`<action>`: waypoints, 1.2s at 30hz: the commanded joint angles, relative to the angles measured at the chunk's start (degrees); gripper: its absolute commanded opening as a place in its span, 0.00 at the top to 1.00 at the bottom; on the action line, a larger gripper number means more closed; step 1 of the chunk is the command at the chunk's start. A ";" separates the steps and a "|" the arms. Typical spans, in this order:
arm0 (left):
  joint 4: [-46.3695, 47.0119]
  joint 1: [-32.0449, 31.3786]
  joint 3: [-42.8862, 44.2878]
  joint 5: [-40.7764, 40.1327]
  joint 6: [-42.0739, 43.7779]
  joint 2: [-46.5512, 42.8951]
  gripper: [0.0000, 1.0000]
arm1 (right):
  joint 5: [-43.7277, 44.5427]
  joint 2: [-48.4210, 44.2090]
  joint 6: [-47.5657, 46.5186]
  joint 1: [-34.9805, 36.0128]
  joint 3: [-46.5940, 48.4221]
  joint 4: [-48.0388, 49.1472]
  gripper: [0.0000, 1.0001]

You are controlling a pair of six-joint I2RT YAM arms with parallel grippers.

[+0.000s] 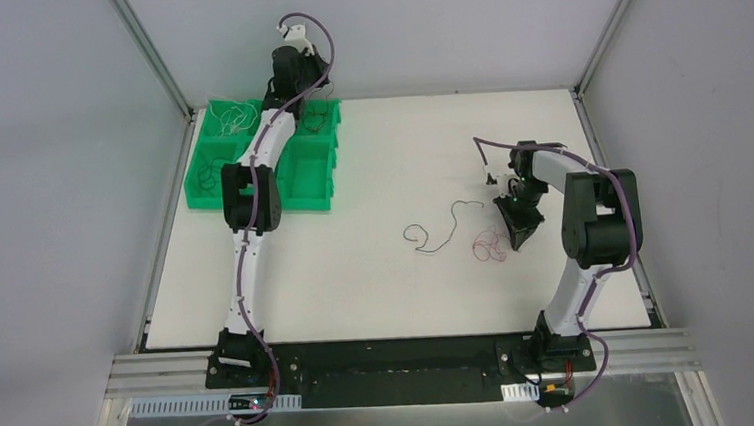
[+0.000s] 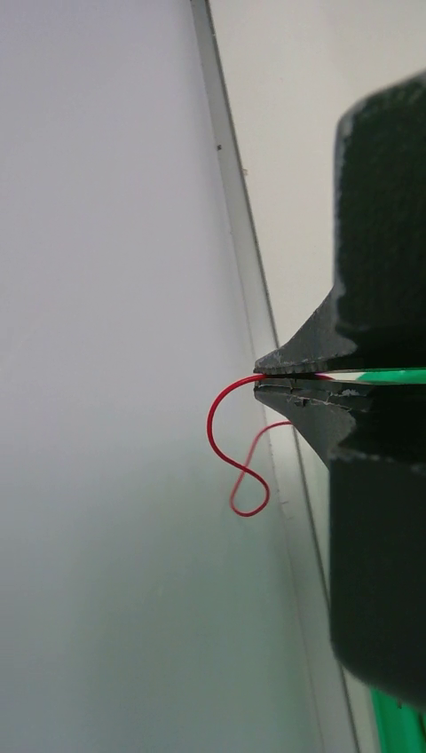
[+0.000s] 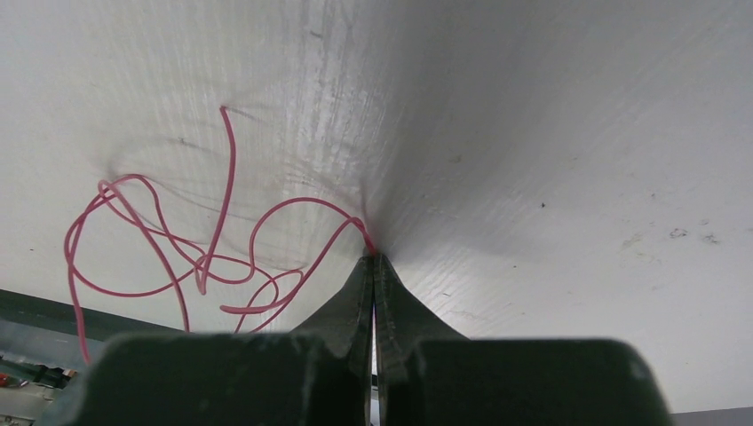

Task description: Untangle the cables

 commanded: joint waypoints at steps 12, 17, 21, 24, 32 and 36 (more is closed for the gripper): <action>0.72 1.21 -38.09 3.90 2.11 -30.44 1.00 | -1.13 3.08 0.15 0.68 -1.73 2.25 1.00; -7.80 1.21 -37.12 3.54 -0.33 -30.61 1.00 | -1.08 3.43 0.13 0.64 -0.48 1.75 1.00; -11.82 1.21 -38.37 3.46 -1.17 -31.65 1.00 | -1.36 2.76 -0.12 0.68 -0.44 1.70 1.00; -14.76 1.21 -38.01 3.28 -1.47 -30.83 1.00 | -1.83 2.70 -0.01 0.68 -0.40 1.74 1.00; -19.08 1.30 -32.70 3.88 0.06 -29.96 0.78 | -2.44 1.99 0.13 0.68 -0.09 2.02 1.00; -19.23 1.30 -31.93 2.72 1.65 -32.66 0.55 | -3.60 0.75 0.12 0.68 0.04 2.17 1.00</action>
